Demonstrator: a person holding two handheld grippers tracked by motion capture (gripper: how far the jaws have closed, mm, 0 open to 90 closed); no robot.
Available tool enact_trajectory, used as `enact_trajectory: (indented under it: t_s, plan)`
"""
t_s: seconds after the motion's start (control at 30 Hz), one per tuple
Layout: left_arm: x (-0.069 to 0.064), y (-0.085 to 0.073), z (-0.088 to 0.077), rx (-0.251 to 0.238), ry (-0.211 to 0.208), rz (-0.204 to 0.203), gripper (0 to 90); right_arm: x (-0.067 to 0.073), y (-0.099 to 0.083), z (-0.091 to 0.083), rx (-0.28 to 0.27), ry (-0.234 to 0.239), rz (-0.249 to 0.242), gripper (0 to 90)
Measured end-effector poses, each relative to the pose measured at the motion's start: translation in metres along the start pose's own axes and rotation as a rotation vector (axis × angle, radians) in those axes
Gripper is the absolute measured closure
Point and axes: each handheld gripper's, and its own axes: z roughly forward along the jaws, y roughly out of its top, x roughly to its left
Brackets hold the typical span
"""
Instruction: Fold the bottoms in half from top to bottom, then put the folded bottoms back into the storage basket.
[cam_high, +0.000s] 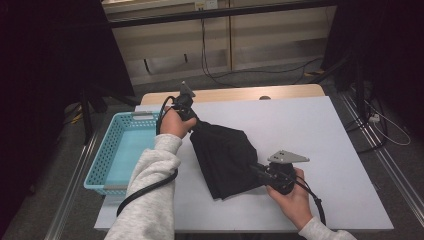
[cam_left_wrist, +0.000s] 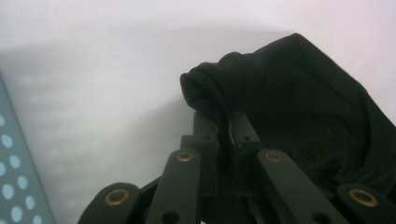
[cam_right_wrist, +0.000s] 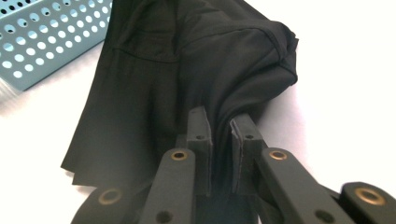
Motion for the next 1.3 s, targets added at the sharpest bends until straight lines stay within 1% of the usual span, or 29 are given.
enact_trajectory:
  t_s: [0.2, 0.33, 0.43, 0.47, 0.57, 0.8, 1.03, 1.1, 1.13, 1.2, 1.3]
  plan:
    - [-0.002, 0.004, -0.005, 0.001, 0.01, -0.001, 84.0, 0.005, 0.001, -0.001, -0.014, 0.007, -0.007, 80.5]
    - [-0.003, 0.007, -0.009, 0.004, 0.013, 0.007, 84.1, 0.008, 0.003, -0.001, -0.018, 0.018, -0.006, 80.5]
    - [-0.005, 0.009, -0.012, -0.001, 0.01, 0.008, 84.1, 0.009, 0.004, -0.001, -0.02, 0.02, -0.009, 80.5]
    - [-0.005, 0.009, -0.013, -0.005, 0.016, 0.007, 84.1, 0.01, 0.004, -0.001, -0.023, 0.021, -0.009, 80.5]
    - [-0.005, 0.01, -0.016, -0.002, 0.018, 0.007, 84.1, 0.011, 0.005, -0.001, -0.026, 0.026, -0.007, 80.5]
    - [-0.005, 0.012, -0.025, -0.012, 0.018, 0.012, 84.1, 0.016, 0.008, -0.001, -0.033, 0.041, -0.009, 80.5]
    - [-0.005, 0.014, -0.034, -0.021, 0.021, 0.006, 84.1, 0.02, 0.012, -0.001, -0.045, 0.054, -0.01, 80.5]
    - [-0.005, 0.015, -0.035, -0.018, 0.025, 0.008, 84.1, 0.021, 0.012, 0.0, -0.046, 0.054, -0.012, 80.5]
    - [-0.005, 0.015, -0.037, -0.021, 0.017, 0.007, 84.1, 0.021, 0.013, 0.0, -0.045, 0.055, -0.011, 80.5]
    - [-0.004, 0.016, -0.039, -0.019, 0.015, 0.005, 84.1, 0.022, 0.014, 0.0, -0.047, 0.055, -0.01, 80.5]
    - [-0.003, 0.017, -0.041, -0.016, 0.023, 0.004, 84.2, 0.024, 0.016, 0.001, -0.052, 0.062, -0.013, 80.5]
